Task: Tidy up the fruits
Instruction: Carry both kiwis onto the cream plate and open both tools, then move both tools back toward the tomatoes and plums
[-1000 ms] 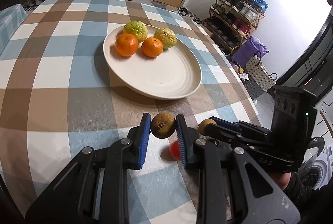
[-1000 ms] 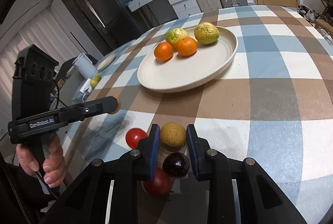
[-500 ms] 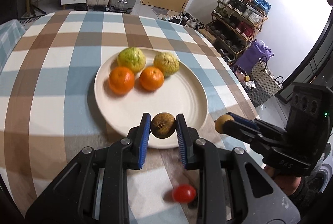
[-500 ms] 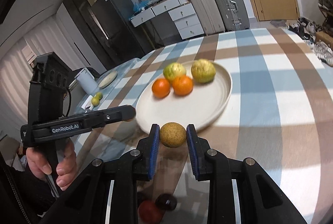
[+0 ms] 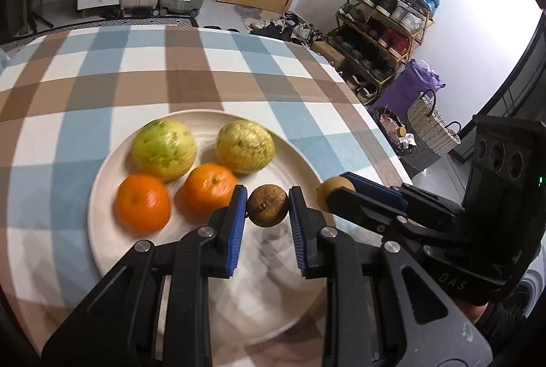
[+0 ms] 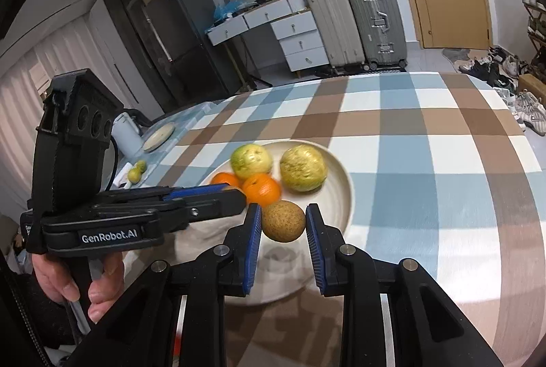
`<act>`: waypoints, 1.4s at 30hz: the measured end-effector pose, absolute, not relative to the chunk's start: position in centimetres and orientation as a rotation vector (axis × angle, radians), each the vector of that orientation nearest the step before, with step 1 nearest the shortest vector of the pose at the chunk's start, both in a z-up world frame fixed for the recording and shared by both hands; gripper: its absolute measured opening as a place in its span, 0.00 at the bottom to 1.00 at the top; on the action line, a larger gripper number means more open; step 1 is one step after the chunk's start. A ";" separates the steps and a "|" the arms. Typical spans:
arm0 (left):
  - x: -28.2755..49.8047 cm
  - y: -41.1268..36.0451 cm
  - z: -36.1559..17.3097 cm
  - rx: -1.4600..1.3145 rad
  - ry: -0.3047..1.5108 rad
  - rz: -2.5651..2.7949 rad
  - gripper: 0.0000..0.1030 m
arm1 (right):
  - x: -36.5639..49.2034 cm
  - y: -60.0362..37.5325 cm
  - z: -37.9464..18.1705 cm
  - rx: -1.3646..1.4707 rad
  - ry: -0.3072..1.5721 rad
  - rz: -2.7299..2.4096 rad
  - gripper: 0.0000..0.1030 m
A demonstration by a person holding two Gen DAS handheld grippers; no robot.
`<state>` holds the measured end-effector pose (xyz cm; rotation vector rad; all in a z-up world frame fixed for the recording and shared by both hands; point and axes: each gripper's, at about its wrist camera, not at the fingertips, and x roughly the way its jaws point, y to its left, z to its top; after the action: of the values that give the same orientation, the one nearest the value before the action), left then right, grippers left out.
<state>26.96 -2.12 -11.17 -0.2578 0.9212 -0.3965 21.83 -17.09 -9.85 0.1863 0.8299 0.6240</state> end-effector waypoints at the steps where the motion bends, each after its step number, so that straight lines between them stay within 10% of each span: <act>1: 27.4 -2.4 -11.4 -0.258 0.924 -0.398 0.22 | 22.2 -17.2 -10.0 0.195 0.832 0.616 0.26; 20: 30.8 -3.3 -13.9 -0.275 0.963 -0.409 0.22 | 26.8 -16.8 -12.2 0.216 0.887 0.583 0.28; 24: 30.3 -3.0 -13.3 -0.280 0.955 -0.399 0.23 | 27.2 -17.2 -12.3 0.249 0.893 0.572 0.40; 32: 27.3 -2.4 -10.4 -0.253 0.892 -0.381 0.41 | 25.0 -19.6 -9.8 0.320 0.816 0.551 0.71; 42: 20.7 -1.5 -6.7 -0.218 0.808 -0.305 0.74 | 19.7 -21.7 -6.8 0.313 0.751 0.496 0.88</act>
<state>20.73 -1.47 -6.67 -0.2176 0.8081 -0.3046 19.66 -21.68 -6.82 0.3133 0.7506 0.4961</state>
